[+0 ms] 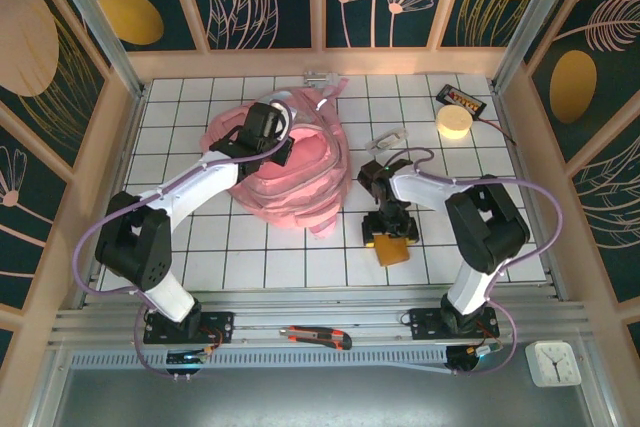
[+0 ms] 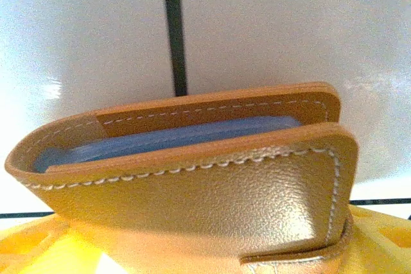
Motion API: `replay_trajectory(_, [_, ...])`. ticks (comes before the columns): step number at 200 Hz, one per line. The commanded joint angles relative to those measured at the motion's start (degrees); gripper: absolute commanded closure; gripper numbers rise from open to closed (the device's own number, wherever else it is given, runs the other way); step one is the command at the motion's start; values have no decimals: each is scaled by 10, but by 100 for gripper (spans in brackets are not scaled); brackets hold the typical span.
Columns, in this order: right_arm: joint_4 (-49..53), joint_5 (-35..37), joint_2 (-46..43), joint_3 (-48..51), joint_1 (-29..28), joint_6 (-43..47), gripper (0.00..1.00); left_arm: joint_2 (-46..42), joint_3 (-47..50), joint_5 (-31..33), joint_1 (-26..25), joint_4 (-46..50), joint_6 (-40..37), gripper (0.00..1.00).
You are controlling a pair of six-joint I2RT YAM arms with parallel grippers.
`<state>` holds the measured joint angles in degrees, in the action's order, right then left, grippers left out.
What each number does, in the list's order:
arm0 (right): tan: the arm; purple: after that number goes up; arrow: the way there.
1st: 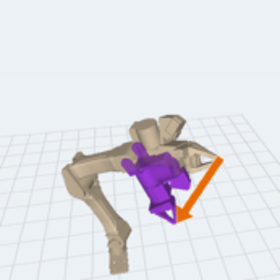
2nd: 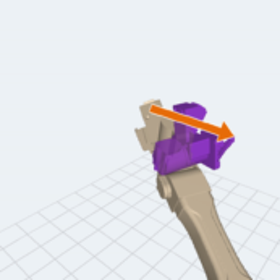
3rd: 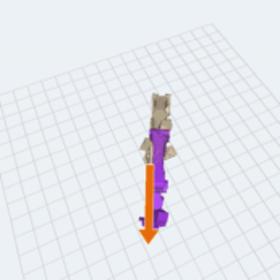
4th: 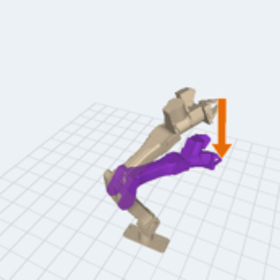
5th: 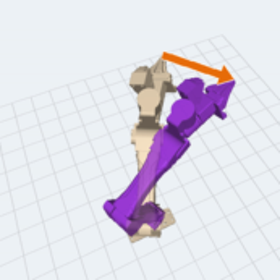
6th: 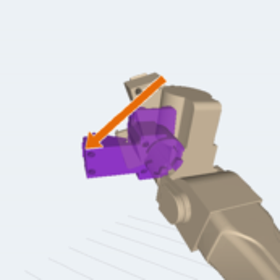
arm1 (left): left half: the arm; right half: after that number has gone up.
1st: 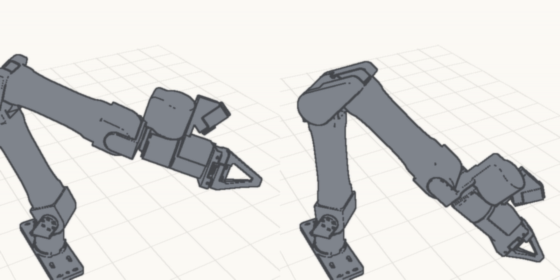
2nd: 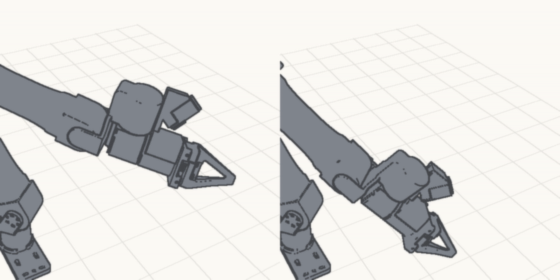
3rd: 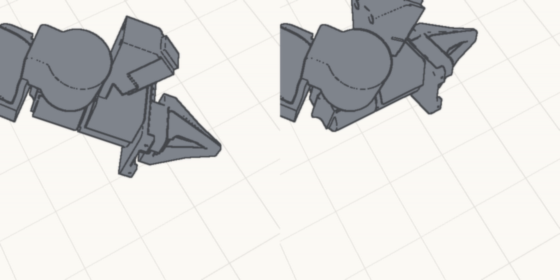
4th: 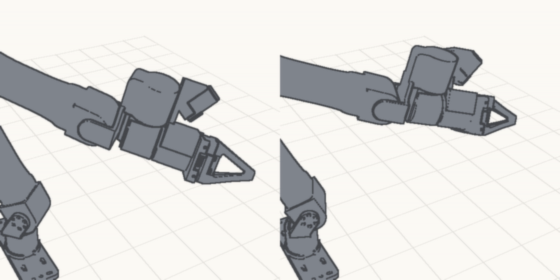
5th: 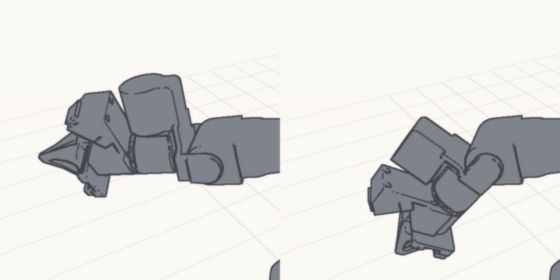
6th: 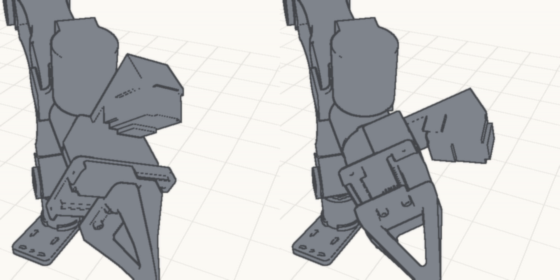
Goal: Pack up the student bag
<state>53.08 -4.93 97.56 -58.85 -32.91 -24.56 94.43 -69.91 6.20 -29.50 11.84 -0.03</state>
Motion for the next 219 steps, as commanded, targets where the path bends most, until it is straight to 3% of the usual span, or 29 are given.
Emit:
replay_trajectory(1, [-12,-55,-47,-18,12,-12,15,-24,-18,-18,6,14,33,100])
replay_trajectory(64, [-78,-271,-110,-72,103,-70,16,-9,-62,-109,6,15,125,100])
replay_trajectory(109, [-178,-377,-85,-143,109,-168,16,11,-108,-163,4,10,182,100])
replay_trajectory(160, [-335,-423,0,-190,105,-302,15,13,-118,-183,1,-8,201,100])
replay_trajectory(201, [-351,-422,95,-275,78,-325,15,12,-107,-184,1,-26,210,100])
replay_trajectory(219, [-351,-423,126,-298,67,-334,7,11,-101,-179,1,-31,212,100])
